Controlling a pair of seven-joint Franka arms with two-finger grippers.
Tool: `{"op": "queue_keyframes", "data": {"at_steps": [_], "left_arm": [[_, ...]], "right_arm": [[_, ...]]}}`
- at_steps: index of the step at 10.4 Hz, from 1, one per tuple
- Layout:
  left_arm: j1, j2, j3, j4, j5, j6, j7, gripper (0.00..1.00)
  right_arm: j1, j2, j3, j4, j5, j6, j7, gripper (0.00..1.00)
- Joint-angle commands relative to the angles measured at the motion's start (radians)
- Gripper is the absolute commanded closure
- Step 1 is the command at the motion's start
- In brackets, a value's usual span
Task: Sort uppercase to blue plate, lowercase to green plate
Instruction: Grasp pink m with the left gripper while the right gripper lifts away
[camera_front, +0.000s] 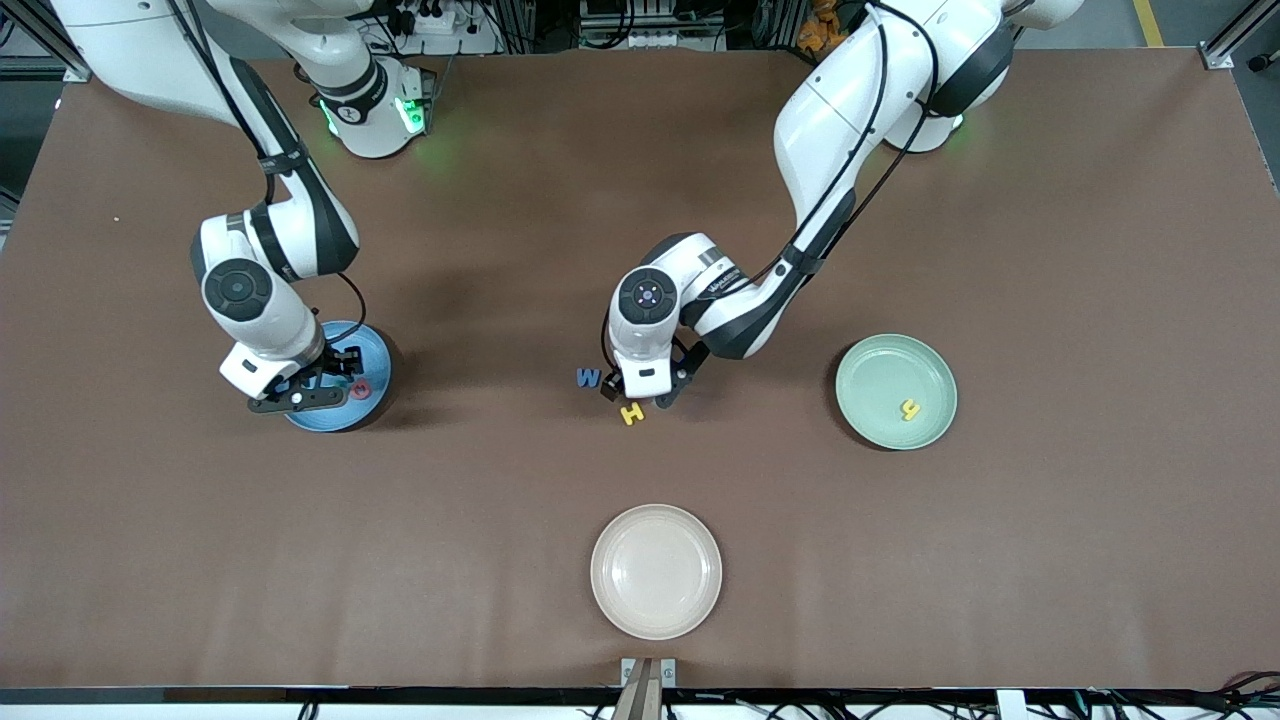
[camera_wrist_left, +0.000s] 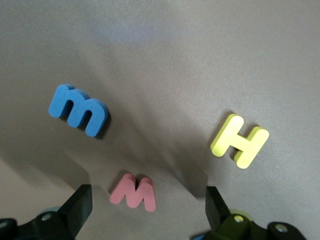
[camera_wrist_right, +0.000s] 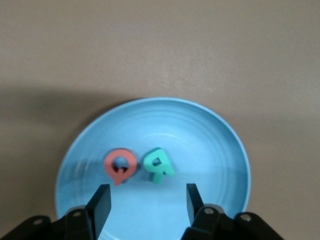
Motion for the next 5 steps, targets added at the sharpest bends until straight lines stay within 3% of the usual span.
{"op": "queue_keyframes", "data": {"at_steps": [1, 5], "left_arm": [[-0.012, -0.011, 0.013, 0.006, 0.025, -0.028, 0.004, 0.0], [-0.023, -0.009, 0.013, -0.007, 0.026, -0.028, -0.004, 0.0]], "right_arm": [[0.033, -0.05, 0.011, 0.001, 0.169, -0.015, 0.001, 0.31], [0.103, -0.042, 0.033, 0.052, 0.348, -0.031, 0.059, 0.31]]}}
